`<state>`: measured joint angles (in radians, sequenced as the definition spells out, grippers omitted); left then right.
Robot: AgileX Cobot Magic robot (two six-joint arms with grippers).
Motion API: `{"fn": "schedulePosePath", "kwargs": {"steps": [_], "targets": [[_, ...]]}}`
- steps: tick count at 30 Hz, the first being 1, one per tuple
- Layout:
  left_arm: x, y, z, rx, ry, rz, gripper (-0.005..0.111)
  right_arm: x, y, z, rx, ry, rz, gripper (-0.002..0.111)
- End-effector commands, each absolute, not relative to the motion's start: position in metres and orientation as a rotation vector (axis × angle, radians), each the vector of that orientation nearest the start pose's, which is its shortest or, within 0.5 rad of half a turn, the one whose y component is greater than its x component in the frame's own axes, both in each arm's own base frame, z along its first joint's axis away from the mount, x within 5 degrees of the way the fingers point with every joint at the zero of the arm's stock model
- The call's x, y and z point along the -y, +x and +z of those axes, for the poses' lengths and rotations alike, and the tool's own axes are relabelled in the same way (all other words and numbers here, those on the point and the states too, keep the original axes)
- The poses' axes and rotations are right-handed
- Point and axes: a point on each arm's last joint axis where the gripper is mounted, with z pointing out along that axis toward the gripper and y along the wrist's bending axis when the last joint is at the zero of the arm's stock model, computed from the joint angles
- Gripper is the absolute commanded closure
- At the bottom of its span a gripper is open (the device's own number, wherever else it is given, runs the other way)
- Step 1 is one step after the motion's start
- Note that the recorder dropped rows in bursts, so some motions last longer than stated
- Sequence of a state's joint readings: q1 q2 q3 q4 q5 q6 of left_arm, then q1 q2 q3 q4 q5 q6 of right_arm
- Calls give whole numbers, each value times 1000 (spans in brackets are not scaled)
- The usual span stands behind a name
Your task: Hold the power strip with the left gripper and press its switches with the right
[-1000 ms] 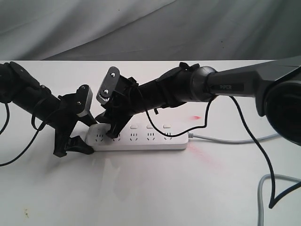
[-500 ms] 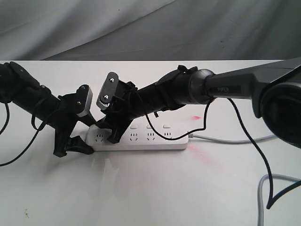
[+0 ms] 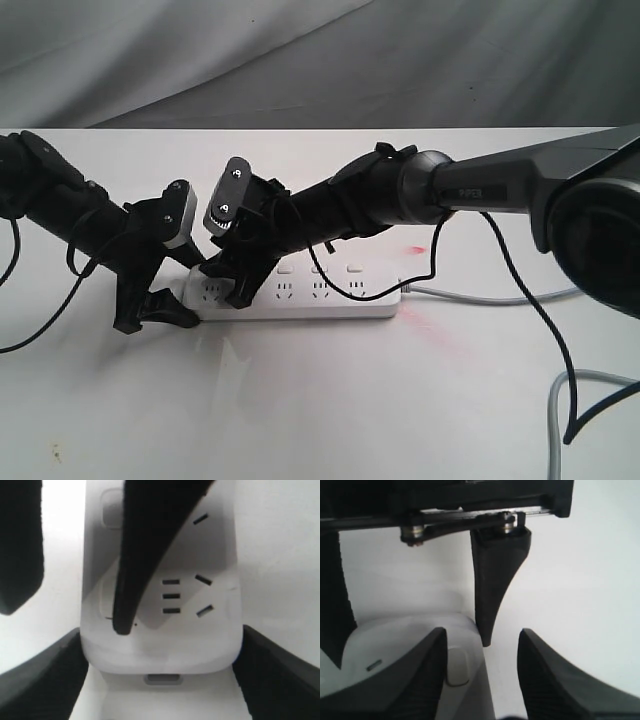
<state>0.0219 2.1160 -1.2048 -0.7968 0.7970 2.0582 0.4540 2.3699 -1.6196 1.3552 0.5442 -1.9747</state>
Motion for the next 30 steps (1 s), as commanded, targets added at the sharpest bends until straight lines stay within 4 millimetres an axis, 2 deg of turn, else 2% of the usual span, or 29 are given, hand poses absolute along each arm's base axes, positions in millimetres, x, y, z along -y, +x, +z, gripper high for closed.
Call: {"fn": "schedulePosePath", "kwargs": {"steps": [1, 5, 21, 30], "targets": [[34, 378, 95, -1979, 1815, -363, 60, -260, 425, 106, -1782, -1412, 503, 65], [34, 378, 95, -1979, 1815, -363, 60, -260, 426, 114, -1768, -1406, 493, 65], [34, 378, 95, -1977, 1817, -362, 60, -258, 427, 110, -1774, -1420, 449, 65], [34, 378, 95, -1979, 1814, -363, 60, -258, 426, 93, -1803, -1441, 455, 65]]}}
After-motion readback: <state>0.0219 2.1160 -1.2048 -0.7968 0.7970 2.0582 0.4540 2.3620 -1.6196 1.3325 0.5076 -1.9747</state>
